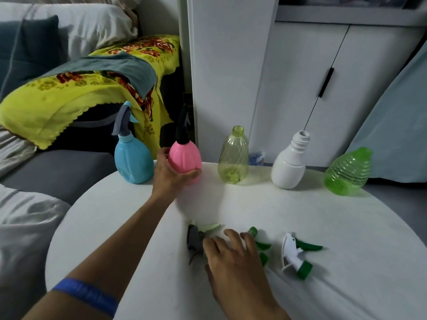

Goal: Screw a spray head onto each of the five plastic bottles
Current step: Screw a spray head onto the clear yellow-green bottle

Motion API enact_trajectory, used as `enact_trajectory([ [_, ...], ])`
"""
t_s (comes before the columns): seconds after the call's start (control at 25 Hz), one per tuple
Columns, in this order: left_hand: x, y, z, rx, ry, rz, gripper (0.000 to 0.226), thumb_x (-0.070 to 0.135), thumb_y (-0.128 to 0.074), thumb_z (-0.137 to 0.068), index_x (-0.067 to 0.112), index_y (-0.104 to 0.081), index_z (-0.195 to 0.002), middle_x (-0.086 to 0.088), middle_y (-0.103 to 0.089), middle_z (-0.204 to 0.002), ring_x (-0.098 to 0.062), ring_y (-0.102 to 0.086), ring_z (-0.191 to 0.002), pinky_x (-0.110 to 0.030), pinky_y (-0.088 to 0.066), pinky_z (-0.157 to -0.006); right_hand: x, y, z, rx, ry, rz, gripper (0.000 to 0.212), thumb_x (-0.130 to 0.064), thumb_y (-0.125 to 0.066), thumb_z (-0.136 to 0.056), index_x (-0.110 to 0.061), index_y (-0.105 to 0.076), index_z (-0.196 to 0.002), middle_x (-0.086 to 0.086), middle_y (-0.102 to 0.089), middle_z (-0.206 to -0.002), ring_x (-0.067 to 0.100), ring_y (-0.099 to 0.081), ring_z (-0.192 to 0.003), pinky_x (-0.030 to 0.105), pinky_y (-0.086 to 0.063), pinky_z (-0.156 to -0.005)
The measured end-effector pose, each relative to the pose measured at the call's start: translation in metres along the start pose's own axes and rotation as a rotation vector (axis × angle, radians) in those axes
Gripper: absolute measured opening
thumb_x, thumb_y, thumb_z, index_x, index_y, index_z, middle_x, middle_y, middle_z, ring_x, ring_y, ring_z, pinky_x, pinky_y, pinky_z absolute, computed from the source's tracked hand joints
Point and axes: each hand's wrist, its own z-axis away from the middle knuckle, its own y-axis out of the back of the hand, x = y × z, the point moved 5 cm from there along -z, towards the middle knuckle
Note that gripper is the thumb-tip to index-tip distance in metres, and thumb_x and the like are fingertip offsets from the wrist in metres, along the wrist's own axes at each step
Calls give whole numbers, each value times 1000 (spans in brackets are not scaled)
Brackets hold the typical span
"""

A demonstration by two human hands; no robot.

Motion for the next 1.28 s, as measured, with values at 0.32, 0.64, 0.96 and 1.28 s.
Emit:
enact_trajectory([
  [0.32,62,26,63,255,-258,-183,61,10,-77,-77,13,-49,-131,-9,-52,-128,-28,-48,-116,-50,-51,-92,15,20,-1,196,-44,-302,28,-31,-70,-82,-27,-61,-108,0,-68,-110,24,-56,-108,36,-44,-92],
  [0.64,116,4,85,147,-305,159,41,5,-66,-86,15,-51,-123,-2,-55,-121,-22,-55,-111,-47,-53,-93,139,104,52,650,-340,-1574,33,-30,-73,-76,-27,-75,-109,-8,-78,-106,5,-69,-101,22,-53,-83],
  [0.96,93,-88,41,-37,-134,-98,111,36,-91,-61,15,-27,-150,-9,-36,-151,-26,-33,-138,-43,-32,-114,195,99,66,800,-456,-1924,15,-25,-64,-81,-29,-70,-94,-4,-72,-122,19,-62,-121,44,-45,-95],
  [1.28,92,-102,30,-95,-78,79,78,38,-89,-58,16,-52,-123,-4,-64,-115,-24,-62,-104,-42,-55,-87,218,97,67,828,-429,-1928,19,-28,-57,-90,-30,-71,-103,-3,-71,-125,14,-64,-119,43,-41,-101],
])
